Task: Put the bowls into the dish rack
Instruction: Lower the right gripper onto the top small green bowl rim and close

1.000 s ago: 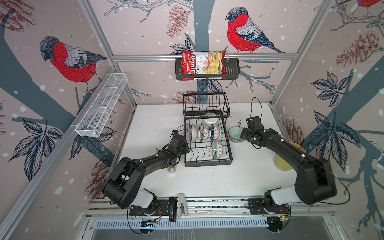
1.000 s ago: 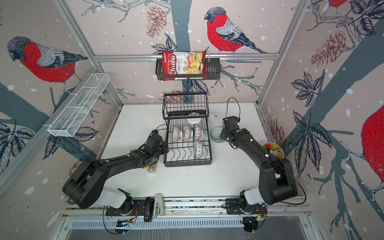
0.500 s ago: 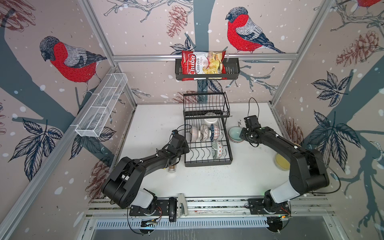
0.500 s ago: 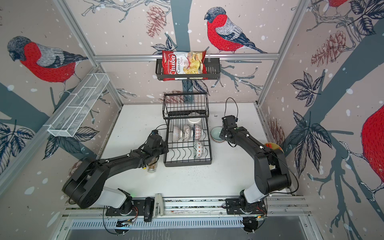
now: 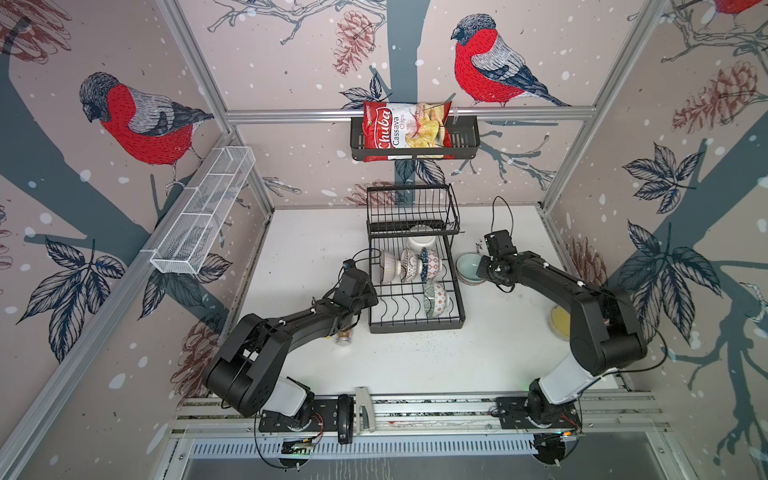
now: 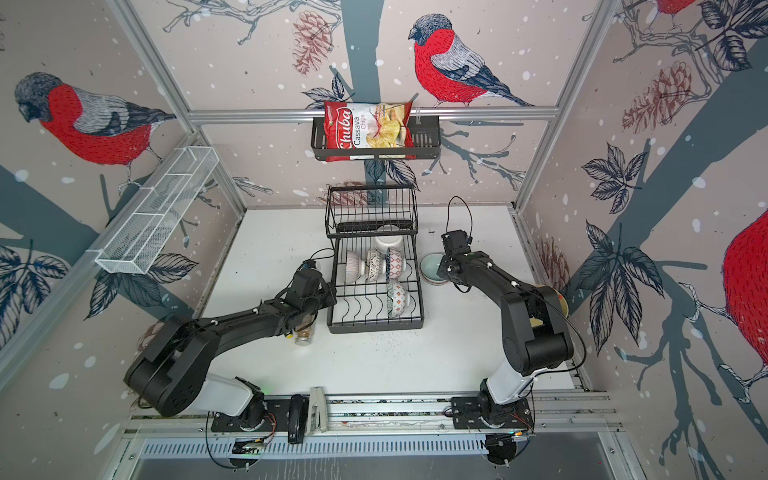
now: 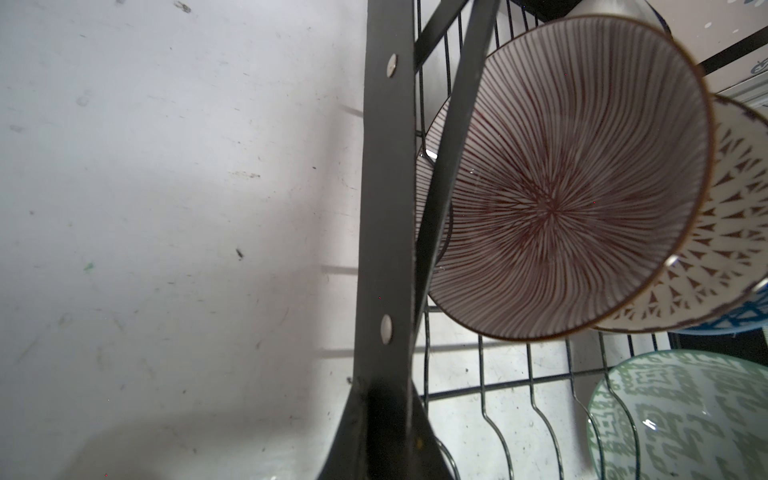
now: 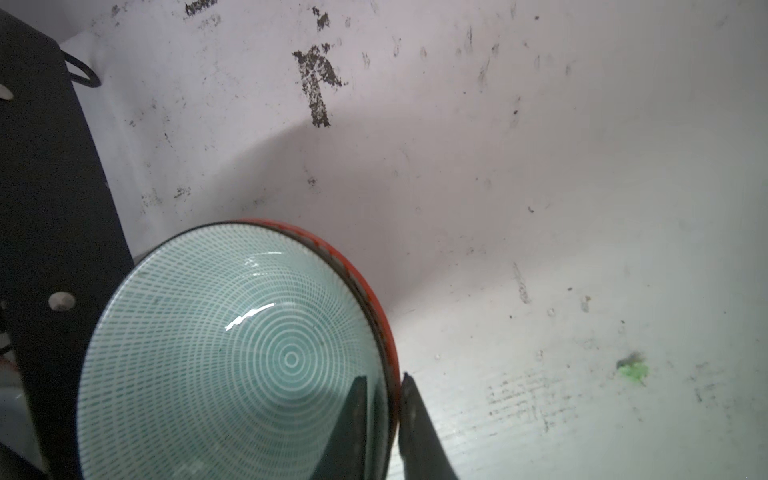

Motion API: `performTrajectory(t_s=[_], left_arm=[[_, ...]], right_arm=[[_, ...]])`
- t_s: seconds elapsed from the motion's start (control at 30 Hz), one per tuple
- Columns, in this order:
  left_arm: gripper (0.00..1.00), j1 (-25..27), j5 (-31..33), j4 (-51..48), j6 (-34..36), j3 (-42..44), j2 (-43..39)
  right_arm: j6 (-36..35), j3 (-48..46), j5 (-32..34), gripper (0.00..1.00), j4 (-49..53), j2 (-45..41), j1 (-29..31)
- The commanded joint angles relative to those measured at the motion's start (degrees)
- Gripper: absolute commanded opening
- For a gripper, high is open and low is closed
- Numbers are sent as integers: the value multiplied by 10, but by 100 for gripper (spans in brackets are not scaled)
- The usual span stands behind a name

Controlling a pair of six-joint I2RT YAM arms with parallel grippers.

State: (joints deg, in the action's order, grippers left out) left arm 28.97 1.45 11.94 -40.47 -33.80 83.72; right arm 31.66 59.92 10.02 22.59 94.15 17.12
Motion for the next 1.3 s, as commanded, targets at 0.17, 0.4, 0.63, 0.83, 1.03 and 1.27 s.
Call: performTrajectory(t_s=[0.17, 0.4, 0.63, 0.83, 1.03, 1.27], left_arm=[[0, -3, -88, -2, -44, 9, 6], [0, -5, -86, 0, -47, 15, 2], [0, -5, -87, 5, -51, 20, 0], [0, -5, -81, 8, -58, 25, -9], [0, -5, -72, 4, -64, 29, -17], [0, -5, -65, 10, -76, 43, -36]], right_arm=[[2, 5, -5, 11, -6, 2, 0], [0, 14, -4, 7, -1, 4, 0], [-6, 25, 3, 1, 7, 4, -1], [-10, 30, 11, 0, 12, -2, -3], [-15, 32, 14, 0, 14, -12, -5], [-20, 37, 17, 0, 17, -25, -10]])
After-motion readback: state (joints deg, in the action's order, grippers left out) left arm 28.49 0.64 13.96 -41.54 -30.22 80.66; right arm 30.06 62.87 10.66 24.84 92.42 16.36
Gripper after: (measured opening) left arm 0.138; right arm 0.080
